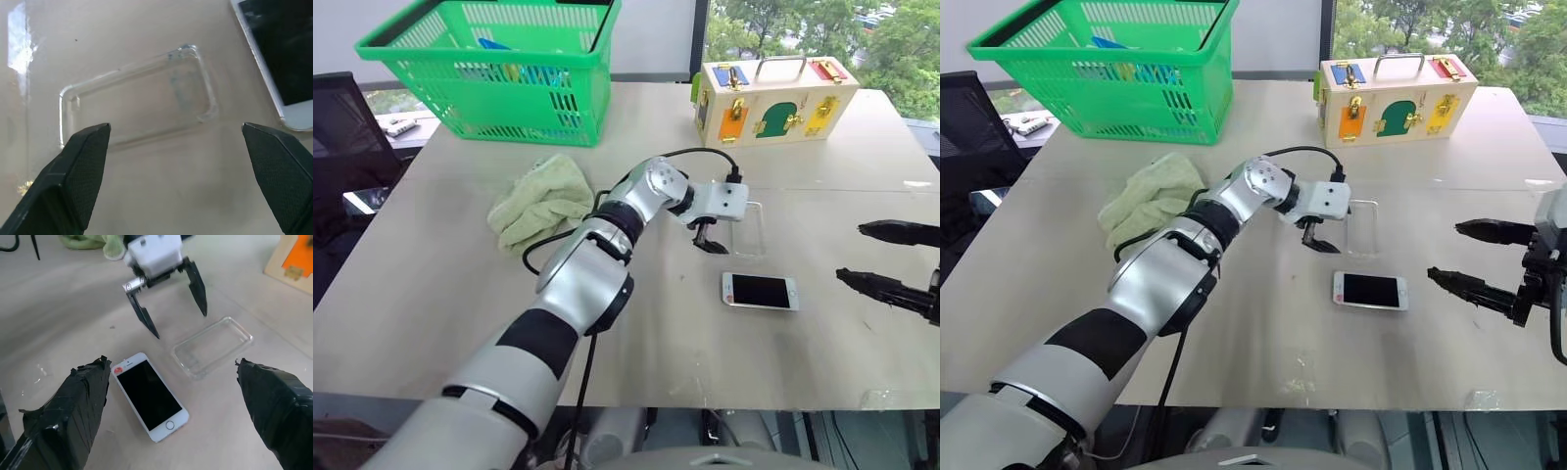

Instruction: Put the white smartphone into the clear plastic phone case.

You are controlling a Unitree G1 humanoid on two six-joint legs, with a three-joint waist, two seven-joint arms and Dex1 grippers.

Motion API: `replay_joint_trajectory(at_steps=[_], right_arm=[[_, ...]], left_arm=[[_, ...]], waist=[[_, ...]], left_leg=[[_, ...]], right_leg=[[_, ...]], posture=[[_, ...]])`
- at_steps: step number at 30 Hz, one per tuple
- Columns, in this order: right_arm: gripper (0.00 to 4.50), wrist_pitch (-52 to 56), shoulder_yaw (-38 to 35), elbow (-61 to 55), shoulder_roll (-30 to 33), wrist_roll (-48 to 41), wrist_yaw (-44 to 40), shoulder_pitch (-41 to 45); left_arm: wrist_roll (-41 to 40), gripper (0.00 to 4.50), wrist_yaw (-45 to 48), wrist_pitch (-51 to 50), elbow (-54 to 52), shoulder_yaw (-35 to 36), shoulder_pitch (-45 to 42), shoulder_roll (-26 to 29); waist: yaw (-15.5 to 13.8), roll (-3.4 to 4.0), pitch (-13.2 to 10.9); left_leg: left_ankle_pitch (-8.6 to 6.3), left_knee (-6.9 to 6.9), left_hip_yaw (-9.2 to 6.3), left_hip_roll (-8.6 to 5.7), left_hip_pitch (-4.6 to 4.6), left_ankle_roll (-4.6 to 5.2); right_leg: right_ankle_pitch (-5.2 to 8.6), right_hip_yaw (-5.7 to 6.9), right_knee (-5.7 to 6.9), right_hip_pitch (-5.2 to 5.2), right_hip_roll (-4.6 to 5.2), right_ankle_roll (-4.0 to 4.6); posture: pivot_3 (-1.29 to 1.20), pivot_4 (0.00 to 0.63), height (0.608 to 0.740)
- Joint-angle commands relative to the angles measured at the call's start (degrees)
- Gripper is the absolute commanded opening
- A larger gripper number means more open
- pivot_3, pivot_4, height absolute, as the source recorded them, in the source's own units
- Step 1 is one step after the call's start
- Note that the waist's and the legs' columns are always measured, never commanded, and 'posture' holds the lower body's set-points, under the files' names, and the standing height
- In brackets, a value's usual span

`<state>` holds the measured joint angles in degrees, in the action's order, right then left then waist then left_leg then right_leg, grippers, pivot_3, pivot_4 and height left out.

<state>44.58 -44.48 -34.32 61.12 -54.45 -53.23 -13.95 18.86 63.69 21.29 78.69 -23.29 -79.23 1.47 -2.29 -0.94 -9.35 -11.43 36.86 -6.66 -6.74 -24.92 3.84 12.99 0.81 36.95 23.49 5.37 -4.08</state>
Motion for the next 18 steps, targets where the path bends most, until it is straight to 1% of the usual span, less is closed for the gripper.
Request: replay_joint_trajectory(at_steps=[1, 3, 4, 5, 9, 10, 11, 12, 18], right_arm=[[4.5, 1.0, -5.4, -9.0, -5.7, -2.2, 6.1, -3.2], [4.5, 1.7, -6.8, -12.1, -8.1, -3.0, 8.3, -5.6], [4.5, 2.0, -7.4, -13.6, -9.3, -3.7, 9.6, -6.6], [4.5, 2.0, -7.8, -14.9, -10.1, -4.3, 10.8, -7.4], [4.5, 1.8, -7.8, -18.3, -12.2, -6.4, 15.3, -9.5], [4.5, 1.7, -7.5, -18.6, -12.3, -6.5, 16.1, -9.8], [4.5, 1.6, -7.0, -19.2, -12.6, -6.9, 17.3, -10.0], [4.5, 1.5, -6.6, -19.7, -12.9, -7.2, 18.2, -10.3], [4.5, 0.6, -3.5, -20.8, -13.1, -7.8, 21.8, -10.4]], left_arm=[[3.2, 4.2, -5.6, -3.4, 0.4, -0.5, -1.8, -3.5], [4.7, 3.69, -5.2, -5.2, 0.7, -0.9, -1.6, -4.7], [6.0, 3.19, -5.2, -5.3, 0.8, -1.7, -1.2, -5.1], [6.7, 2.85, -5.4, -5.4, 0.8, -1.9, -0.8, -5.6], [6.4, 0.78, -3.1, -8.4, 1.1, -0.2, 0.2, -6.9], [6.4, 0.55, -2.8, -9.0, 1.1, 0.1, 0.3, -6.9], [5.6, 0.14, -1.5, -10.6, 1.1, 1.0, 0.3, -6.8], [5.1, 0.03, -0.6, -11.8, 1.1, 1.7, 0.4, -6.7], [1.1, 0.03, 4.1, -16.9, 0.6, 7.8, -0.1, -4.4]], waist=[[-0.1, 0.0, 0.0], [0.0, 0.01, 0.0], [0.0, 0.01, 0.0], [0.1, 0.01, 0.0], [0.2, 0.03, 0.0], [0.2, 0.03, 0.0], [0.2, 0.03, 0.0], [0.2, 0.04, 0.0], [0.9, 0.04, 0.0]], left_leg=[[0.0, 0.0, 0.0, -0.01, -0.02, 0.0], [0.0, 0.08, -0.01, -0.04, -0.1, 0.01], [-0.01, 0.13, 0.0, -0.04, -0.11, 0.01], [-0.01, 0.17, 0.03, -0.04, -0.11, 0.03], [-0.03, 0.33, 0.09, -0.04, -0.08, 0.06], [-0.03, 0.35, 0.08, -0.04, -0.06, 0.06], [-0.03, 0.36, 0.08, -0.03, 0.05, 0.06], [-0.03, 0.36, 0.08, -0.03, 0.1, 0.06], [-0.03, 0.36, 0.08, -0.02, 0.11, 0.07]], right_leg=[[-0.01, 0.0, 0.02, 0.02, 0.01, -0.02], [-0.04, 0.01, 0.05, 0.07, 0.0, -0.08], [-0.05, 0.02, 0.06, 0.07, -0.01, -0.1], [-0.08, 0.03, 0.06, 0.07, -0.03, -0.14], [-0.1, -0.03, 0.12, 0.02, -0.08, -0.26], [-0.07, -0.03, 0.13, 0.01, -0.08, -0.36], [-0.01, -0.03, 0.14, -0.09, -0.08, -0.49], [0.0, -0.02, 0.14, -0.14, -0.08, -0.5], [-0.01, -0.04, 0.14, -0.13, -0.14, -0.48]], posture=[[0.0, 0.15, 0.74], [0.0, 0.15, 0.74], [0.0, 0.15, 0.74], [0.0, 0.15, 0.74], [0.0, 0.15, 0.74], [0.0, 0.15, 0.74], [0.0, 0.15, 0.74], [0.0, 0.15, 0.74], [0.0, 0.15, 0.74]])
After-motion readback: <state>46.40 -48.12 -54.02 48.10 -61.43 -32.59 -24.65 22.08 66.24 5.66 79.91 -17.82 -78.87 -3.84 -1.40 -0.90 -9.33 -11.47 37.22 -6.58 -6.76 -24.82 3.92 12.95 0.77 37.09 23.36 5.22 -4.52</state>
